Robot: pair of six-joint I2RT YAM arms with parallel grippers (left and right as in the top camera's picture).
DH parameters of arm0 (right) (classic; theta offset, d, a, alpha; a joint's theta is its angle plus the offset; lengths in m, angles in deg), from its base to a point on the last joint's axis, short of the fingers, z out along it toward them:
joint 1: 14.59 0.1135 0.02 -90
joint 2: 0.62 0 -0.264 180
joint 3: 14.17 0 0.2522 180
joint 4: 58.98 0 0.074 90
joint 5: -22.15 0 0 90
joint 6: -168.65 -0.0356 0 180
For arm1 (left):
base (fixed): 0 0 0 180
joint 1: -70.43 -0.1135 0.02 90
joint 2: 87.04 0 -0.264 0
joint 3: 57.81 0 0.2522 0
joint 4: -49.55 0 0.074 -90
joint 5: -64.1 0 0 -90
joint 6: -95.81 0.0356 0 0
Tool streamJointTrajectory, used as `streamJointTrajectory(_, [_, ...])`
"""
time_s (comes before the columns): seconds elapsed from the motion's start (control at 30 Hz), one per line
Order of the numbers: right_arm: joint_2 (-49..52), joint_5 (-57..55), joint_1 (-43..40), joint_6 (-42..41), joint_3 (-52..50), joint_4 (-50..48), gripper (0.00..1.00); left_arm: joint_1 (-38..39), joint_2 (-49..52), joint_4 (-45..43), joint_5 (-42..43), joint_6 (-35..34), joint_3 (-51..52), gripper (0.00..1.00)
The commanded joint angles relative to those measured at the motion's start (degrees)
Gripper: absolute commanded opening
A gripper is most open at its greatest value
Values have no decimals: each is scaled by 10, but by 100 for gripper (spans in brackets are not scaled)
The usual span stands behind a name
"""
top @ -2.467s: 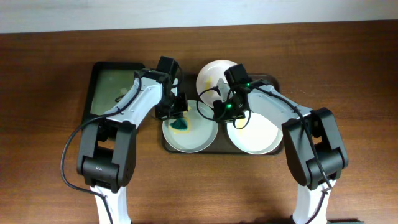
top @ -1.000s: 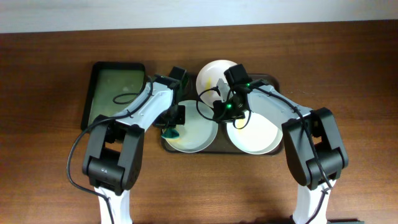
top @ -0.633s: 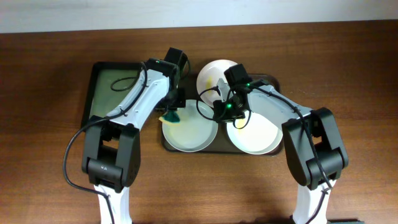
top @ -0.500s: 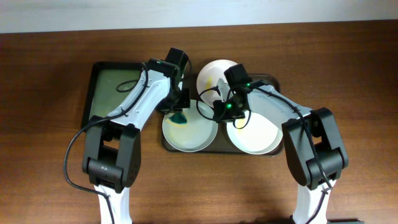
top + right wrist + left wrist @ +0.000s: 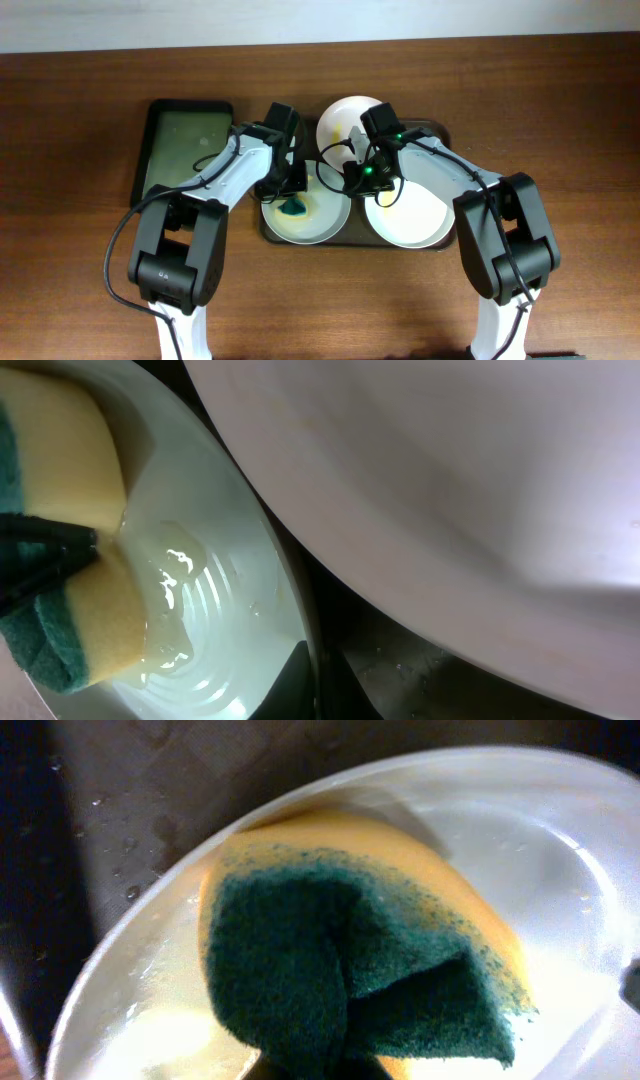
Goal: Clean dirty plates on tray and stack at the side
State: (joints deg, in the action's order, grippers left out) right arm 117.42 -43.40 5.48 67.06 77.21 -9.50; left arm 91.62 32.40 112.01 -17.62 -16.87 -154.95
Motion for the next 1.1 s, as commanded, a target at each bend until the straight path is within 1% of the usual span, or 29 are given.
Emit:
streamJointTrajectory(0.0, [7, -14, -2, 1, 2, 5, 4, -14, 17, 67, -158, -7, -3, 0])
streamJointTrajectory(0.07, [7, -14, -2, 1, 2, 8, 4, -22, 16, 111, -205, -30, -36, 0])
streamJointTrajectory(0.13, [7, -14, -2, 1, 2, 9, 4, -27, 16, 145, -218, -48, -71, 0])
streamJointTrajectory(0.23, [6, -14, -2, 1, 13, 18, 4, -28, 10, 172, -214, -47, -128, 0])
streamJointTrajectory(0.33, [0, -14, -2, 4, 44, 49, 4, -28, -5, 183, -203, -47, -169, 0])
streamJointTrajectory(0.43, [-4, -20, -2, 8, 82, 83, 4, -29, -32, 184, -181, -47, -184, 0])
streamJointTrajectory(0.57, [-11, -58, 2, 23, 138, 136, 4, -36, -75, 189, -182, -47, -184, 0])
streamJointTrajectory(0.67, [-20, -117, 17, 23, 179, 177, 4, -56, -93, 191, -186, -47, -184, 0])
streamJointTrajectory(0.83, [-31, -323, 80, 21, 266, 276, 4, -126, -97, 200, -186, -47, -183, 0])
streamJointTrajectory(0.97, [-31, -501, 135, 21, 304, 314, 4, -177, -97, 207, -186, -47, -181, 0])
streamJointTrajectory(1.07, [-31, -619, 180, 21, 320, 323, 4, -204, -97, 211, -186, -39, -179, 0])
